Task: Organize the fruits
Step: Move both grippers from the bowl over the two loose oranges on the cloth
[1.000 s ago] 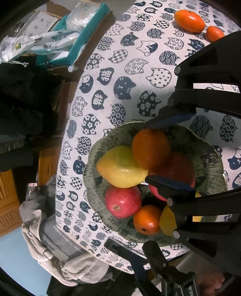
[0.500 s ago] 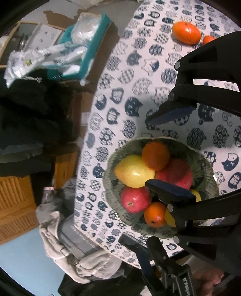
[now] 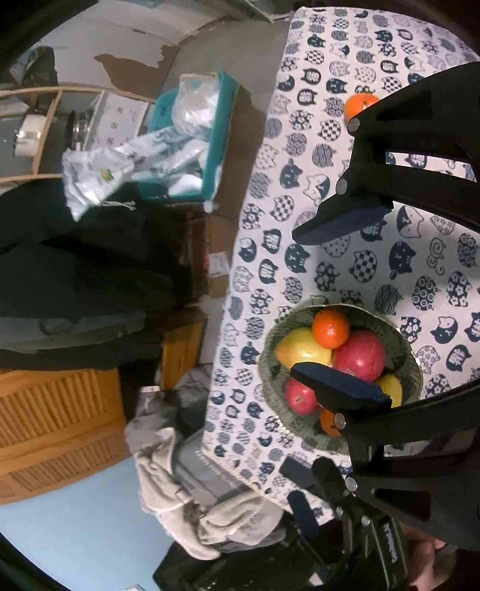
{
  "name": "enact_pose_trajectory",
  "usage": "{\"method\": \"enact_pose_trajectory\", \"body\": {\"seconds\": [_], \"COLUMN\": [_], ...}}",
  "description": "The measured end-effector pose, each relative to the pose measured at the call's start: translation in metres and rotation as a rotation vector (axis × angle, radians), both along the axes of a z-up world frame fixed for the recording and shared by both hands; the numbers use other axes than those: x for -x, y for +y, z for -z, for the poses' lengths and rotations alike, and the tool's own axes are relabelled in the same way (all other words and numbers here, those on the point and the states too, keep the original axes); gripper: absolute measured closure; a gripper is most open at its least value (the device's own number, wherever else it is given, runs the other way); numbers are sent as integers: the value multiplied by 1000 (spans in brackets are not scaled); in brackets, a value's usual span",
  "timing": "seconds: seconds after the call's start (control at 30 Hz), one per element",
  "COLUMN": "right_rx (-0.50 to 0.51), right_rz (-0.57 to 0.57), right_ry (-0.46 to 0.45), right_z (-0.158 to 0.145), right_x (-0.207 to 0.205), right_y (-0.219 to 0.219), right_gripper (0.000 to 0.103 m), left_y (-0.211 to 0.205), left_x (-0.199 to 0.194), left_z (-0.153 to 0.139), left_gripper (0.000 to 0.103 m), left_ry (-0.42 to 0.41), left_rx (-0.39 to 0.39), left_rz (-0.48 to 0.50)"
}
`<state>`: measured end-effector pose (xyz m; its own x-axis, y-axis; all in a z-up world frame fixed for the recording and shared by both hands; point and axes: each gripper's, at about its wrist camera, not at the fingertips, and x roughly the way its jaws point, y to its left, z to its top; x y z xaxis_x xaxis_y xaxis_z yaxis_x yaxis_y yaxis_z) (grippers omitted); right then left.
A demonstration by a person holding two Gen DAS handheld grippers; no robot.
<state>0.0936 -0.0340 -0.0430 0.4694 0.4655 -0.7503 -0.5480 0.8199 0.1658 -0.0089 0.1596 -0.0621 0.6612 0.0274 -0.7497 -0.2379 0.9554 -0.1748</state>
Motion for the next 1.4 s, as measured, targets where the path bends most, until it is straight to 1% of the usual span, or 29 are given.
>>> {"method": "enact_pose_trajectory", "body": {"seconds": [0.1,0.23,0.3,0.53,0.7,1.0,1.4], "right_rx": [-7,-14,-8,-8,-13,-10,-6], "right_rz": [12,24,27,40,49,84,150], "right_ry": [-24,-59,-78,-138,-163,-168,-148], "right_z": [-14,-28,-34,-54,-63,-64,-52], "right_x": [4,13,17,30,36,38,31], "right_y": [-8,-17,-21,-38,-48,-71,-109], "right_gripper": [34,31,29,29,25,24,23], "left_y": [-7,-19,-24,-42,-54,-73,-109], "left_x": [1,3,2,1,2,-5,-21], "left_z": [-8,-20,-23,-38,-46,-48,-45], "left_gripper": [21,18,18,18,16,15,14], "left_ry": [-23,-62,-69,-102,-123,-118,-93], "left_rx": [-8,-32,-33,-43,-62,-70,-78], "left_rz": [15,41,56,107,129,167,231]}}
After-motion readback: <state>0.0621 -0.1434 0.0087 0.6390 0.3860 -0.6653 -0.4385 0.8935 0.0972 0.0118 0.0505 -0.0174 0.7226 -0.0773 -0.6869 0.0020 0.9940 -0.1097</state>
